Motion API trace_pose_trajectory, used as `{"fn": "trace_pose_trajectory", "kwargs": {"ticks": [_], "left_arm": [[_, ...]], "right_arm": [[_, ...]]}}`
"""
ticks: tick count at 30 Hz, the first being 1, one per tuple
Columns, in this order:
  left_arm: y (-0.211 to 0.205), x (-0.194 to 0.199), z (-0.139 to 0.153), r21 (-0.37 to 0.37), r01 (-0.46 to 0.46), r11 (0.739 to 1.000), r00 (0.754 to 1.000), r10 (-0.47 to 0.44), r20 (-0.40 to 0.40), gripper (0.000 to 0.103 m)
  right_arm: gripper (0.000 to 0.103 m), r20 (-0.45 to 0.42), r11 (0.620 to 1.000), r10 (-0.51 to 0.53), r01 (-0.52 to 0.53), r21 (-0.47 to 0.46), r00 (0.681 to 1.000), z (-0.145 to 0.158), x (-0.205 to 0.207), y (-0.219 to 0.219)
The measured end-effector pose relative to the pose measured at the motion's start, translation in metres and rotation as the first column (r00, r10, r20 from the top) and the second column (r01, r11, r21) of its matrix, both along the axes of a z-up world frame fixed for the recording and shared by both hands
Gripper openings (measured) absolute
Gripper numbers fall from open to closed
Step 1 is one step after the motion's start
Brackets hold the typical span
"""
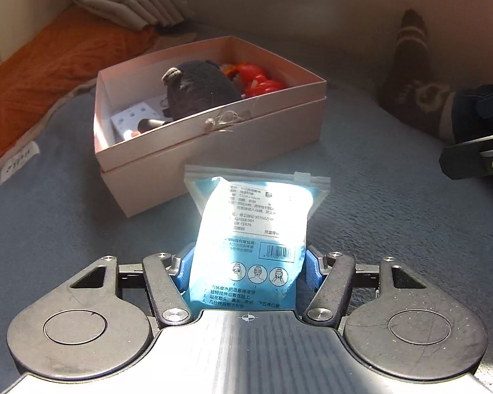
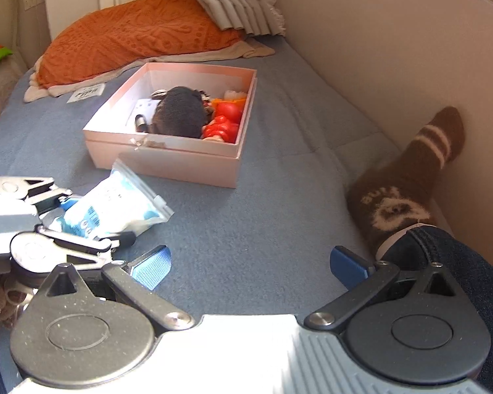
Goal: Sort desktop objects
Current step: 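Grasp the pink-yellow cup toy with the right tool while the left tool holds the pack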
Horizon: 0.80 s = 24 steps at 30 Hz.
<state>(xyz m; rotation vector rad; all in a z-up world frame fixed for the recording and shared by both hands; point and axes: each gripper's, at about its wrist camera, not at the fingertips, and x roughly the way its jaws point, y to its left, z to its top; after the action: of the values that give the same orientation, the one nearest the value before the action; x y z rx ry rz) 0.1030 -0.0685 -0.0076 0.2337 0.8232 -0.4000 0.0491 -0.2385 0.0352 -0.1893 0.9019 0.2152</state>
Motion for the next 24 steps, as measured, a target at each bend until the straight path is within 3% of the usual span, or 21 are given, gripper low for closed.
{"fn": "trace_pose_trajectory", "kwargs": {"ticks": [2,5,7,10,11,12,14,16,19,24], "left_arm": [[0.013,-0.009,0.004,0.001,-0.040,0.999,0.999,0.040,-0.011,0.064],[0.042,-0.021,0.011,-0.005,-0.173,0.985,0.983,0.172,-0.055,0.064],[0.066,-0.028,0.014,-0.039,-0.278,0.960,0.958,0.274,-0.088,0.065],[0.095,-0.037,0.017,-0.095,-0.396,0.913,0.916,0.385,-0.111,0.072],[0.101,-0.039,0.017,-0.112,-0.423,0.899,0.905,0.412,-0.110,0.075],[0.106,-0.039,0.019,-0.128,-0.440,0.889,0.897,0.429,-0.104,0.080],[0.112,-0.039,0.021,-0.154,-0.467,0.871,0.884,0.459,-0.085,0.088],[0.116,-0.039,0.022,-0.173,-0.483,0.859,0.875,0.479,-0.066,0.096],[0.116,-0.037,0.020,-0.183,-0.489,0.853,0.871,0.488,-0.057,0.096],[0.113,-0.035,0.016,-0.174,-0.484,0.858,0.874,0.481,-0.061,0.097]], "right_arm": [[0.103,-0.050,0.992,0.127,-0.128,-0.014,0.991,-0.003,-0.015,0.015],[0.103,-0.080,0.937,0.338,-0.343,-0.071,0.938,-0.013,-0.050,0.045],[0.097,-0.077,0.881,0.444,-0.451,-0.141,0.893,-0.026,-0.073,0.068],[0.088,-0.095,0.836,0.502,-0.510,-0.203,0.860,-0.043,-0.087,0.092],[0.079,-0.115,0.829,0.508,-0.521,-0.203,0.854,-0.049,-0.087,0.097],[0.062,-0.146,0.824,0.508,-0.528,-0.205,0.849,-0.054,-0.086,0.101],[0.042,-0.191,0.832,0.487,-0.519,-0.197,0.853,-0.059,-0.080,0.104],[0.041,-0.180,0.868,0.447,-0.474,-0.147,0.876,-0.052,-0.070,0.101],[0.042,-0.156,0.918,0.374,-0.389,-0.076,0.914,-0.040,-0.053,0.094],[0.044,-0.119,0.939,0.322,-0.333,-0.084,0.939,-0.037,-0.039,0.089]]}}
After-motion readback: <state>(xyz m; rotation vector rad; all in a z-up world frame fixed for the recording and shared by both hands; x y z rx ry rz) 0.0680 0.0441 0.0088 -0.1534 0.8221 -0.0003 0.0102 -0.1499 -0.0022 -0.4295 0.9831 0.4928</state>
